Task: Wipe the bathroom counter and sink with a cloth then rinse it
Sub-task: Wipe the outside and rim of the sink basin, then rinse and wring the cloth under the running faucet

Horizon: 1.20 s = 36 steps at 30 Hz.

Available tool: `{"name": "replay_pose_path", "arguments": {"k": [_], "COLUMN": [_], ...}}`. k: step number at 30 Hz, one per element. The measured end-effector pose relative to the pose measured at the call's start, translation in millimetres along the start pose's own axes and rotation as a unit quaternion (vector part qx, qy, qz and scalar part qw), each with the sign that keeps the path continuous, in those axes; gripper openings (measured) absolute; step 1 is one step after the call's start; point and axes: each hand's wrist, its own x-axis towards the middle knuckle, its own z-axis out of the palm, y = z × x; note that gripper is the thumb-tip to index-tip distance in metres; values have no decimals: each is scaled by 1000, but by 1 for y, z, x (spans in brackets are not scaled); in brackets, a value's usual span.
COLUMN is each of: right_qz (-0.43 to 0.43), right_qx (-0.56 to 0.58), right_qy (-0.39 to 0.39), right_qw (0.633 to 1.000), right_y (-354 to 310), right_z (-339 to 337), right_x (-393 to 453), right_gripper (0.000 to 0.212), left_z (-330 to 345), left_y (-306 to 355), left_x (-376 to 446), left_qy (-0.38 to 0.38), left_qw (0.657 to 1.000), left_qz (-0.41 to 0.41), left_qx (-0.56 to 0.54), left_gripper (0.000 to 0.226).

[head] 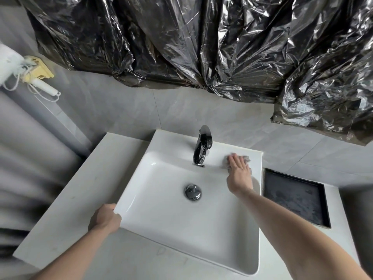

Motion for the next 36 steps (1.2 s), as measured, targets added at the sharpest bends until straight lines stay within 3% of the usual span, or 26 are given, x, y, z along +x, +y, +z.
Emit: {"name": "replay_pose_path", "arguments": {"k": [5,10,13,17,19,21,22,24,26,29,31,33,36], "right_qz": [62,-30,-56,17,35,31,29,48,68,99,106,92,60], "right_qx": [20,23,55,109,170,239,262,293,294,360,410,414,405], "right_qy": [18,20,27,-24,-27,-24,-17,-14,-42,-79,-98,-103,-107], "right_qw": [998,999,997,994,984,970,964,955,952,924,901,900,906], "right_y": [1,-39,-76,-111,-120,-124,-126,-131,-137,-151,-162,-170,-180], "right_z": [7,26,35,39,35,27,20,4,-13,-41,-58,-69,-82], "right_x": [-2,-12,-11,-14,-23,-37,-47,-71,-93,-123,-141,-156,-173], "right_gripper": [76,74,56,33,26,23,21,20,32,33,25,27,35], "left_z": [2,0,-1,-8,-11,-15,-16,-14,-14,-16,-22,-32,-37], "left_y": [-5,-7,-10,-11,-10,-7,-5,-1,14,48,75,97,118], "left_x": [5,7,7,6,6,3,1,-4,-14,-32,-48,-69,-84], "left_qy": [-3,-7,-14,-27,-41,-46,-47,-41,-26,-51,-142,-247,-276], "left_qw": [1000,1000,999,998,995,987,980,966,962,937,918,886,851], "left_qz": [10,24,32,62,82,118,136,185,248,343,350,338,389], "left_qx": [2,5,-3,8,37,101,139,175,109,-29,-126,-197,-220], "left_gripper": [18,14,16,9,17,8,17,56,71,58,47,37,23]}}
